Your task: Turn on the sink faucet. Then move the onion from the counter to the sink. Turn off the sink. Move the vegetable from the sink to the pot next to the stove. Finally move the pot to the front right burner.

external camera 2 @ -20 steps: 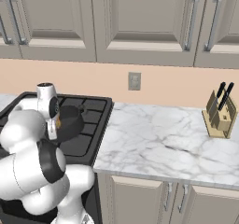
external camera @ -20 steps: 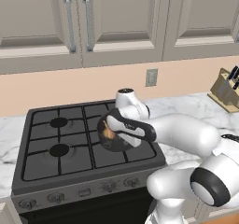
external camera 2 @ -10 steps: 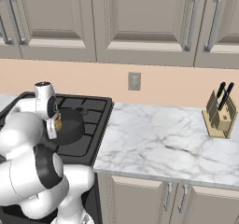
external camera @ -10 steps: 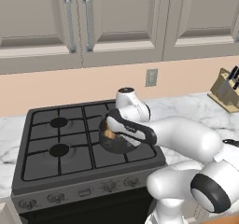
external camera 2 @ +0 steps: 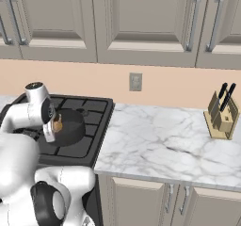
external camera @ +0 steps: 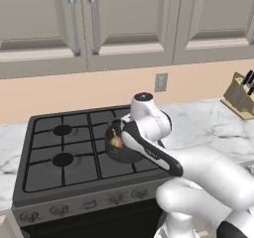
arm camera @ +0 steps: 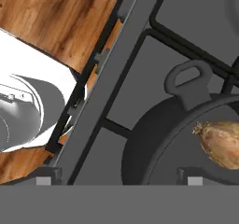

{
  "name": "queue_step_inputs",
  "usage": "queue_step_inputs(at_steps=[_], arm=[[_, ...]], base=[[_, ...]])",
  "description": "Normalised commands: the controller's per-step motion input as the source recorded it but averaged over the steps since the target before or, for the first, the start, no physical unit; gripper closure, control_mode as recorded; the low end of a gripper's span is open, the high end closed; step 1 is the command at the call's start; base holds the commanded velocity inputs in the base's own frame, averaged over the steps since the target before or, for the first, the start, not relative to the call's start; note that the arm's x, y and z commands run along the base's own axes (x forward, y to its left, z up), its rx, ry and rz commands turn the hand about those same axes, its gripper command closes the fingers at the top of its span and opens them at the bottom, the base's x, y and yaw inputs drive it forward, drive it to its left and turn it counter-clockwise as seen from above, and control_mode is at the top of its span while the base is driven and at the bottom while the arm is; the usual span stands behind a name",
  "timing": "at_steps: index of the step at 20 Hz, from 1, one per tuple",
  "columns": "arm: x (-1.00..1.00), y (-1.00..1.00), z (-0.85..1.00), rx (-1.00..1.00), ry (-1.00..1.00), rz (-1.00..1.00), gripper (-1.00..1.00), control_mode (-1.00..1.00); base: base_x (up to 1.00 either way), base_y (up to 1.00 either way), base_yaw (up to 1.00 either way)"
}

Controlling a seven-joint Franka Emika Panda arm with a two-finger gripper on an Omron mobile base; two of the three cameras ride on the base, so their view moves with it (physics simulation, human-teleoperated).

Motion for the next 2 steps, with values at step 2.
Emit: queue_step_inputs(at_steps=[2], arm=[[-0.07,-0.16,0.34,0.0,-0.09,0.0,-1.0,-1.0]], base=[[0.0,0.0,0.0]])
